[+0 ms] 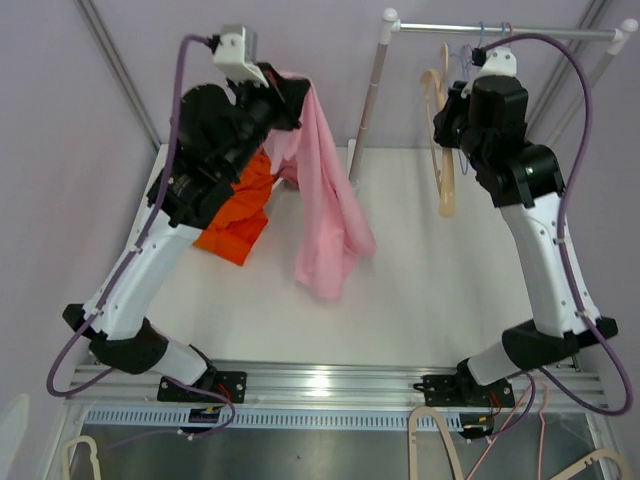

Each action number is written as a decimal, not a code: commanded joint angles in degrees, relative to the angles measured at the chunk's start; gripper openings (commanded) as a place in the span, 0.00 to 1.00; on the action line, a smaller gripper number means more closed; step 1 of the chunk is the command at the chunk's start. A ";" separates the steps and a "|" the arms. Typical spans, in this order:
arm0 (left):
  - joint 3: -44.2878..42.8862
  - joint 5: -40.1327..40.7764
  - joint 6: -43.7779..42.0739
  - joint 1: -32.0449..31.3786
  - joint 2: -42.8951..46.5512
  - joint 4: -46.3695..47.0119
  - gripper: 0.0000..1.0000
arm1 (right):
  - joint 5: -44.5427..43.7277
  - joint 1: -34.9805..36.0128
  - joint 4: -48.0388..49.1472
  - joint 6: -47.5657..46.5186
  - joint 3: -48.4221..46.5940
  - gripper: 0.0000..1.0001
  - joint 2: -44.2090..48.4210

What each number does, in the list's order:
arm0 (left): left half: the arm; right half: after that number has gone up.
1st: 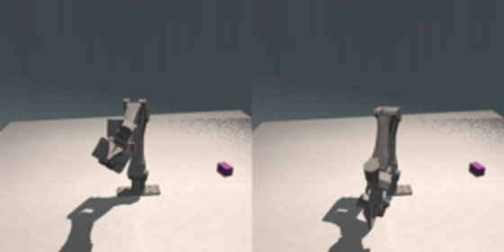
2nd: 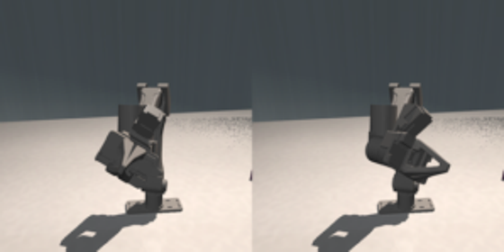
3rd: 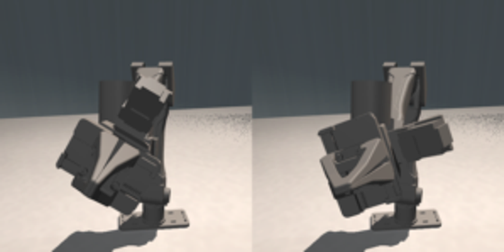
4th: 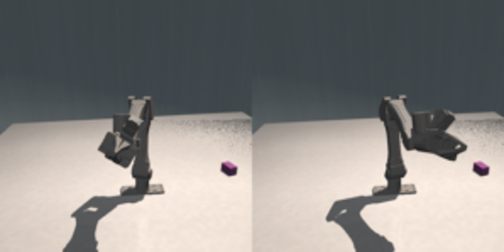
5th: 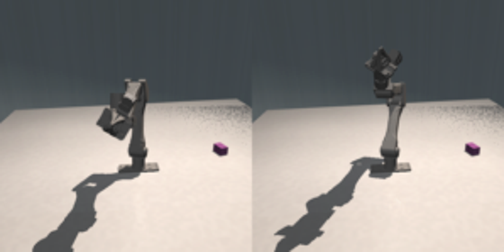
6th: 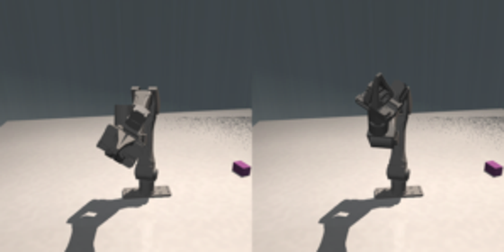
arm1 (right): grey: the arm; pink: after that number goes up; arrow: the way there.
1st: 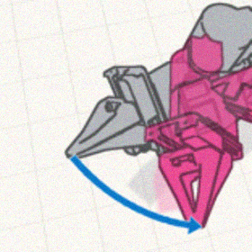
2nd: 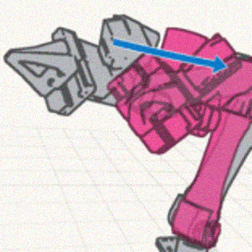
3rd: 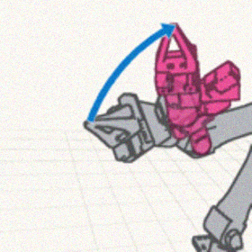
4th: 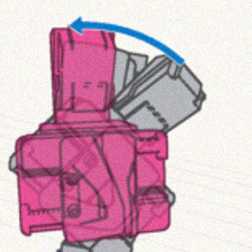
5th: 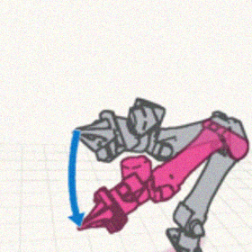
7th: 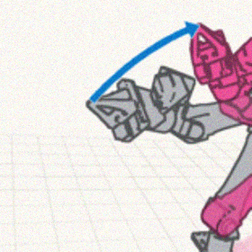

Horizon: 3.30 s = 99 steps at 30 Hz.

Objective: Remove the t-shirt from the hanger

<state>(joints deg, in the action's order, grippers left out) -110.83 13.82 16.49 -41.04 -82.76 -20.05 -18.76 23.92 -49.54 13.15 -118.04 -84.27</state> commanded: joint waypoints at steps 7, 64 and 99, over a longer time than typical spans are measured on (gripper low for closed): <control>-19.05 -19.53 -7.44 15.08 -11.44 22.92 0.01 | 12.69 -9.67 13.76 -3.39 -19.49 0.00 -15.74; -10.99 -2.85 37.74 38.84 -49.96 -54.03 0.01 | 17.29 -8.54 21.41 -0.05 3.26 0.00 -12.67; -2.75 14.12 22.81 32.69 -5.76 -42.27 0.99 | 11.57 -9.68 13.77 -2.69 -17.76 0.99 -19.18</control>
<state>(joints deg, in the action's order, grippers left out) -116.66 24.75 44.31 -7.94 -94.52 -66.96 -4.23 14.41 -36.27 11.92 -133.91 -105.65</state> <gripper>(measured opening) 0.994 0.953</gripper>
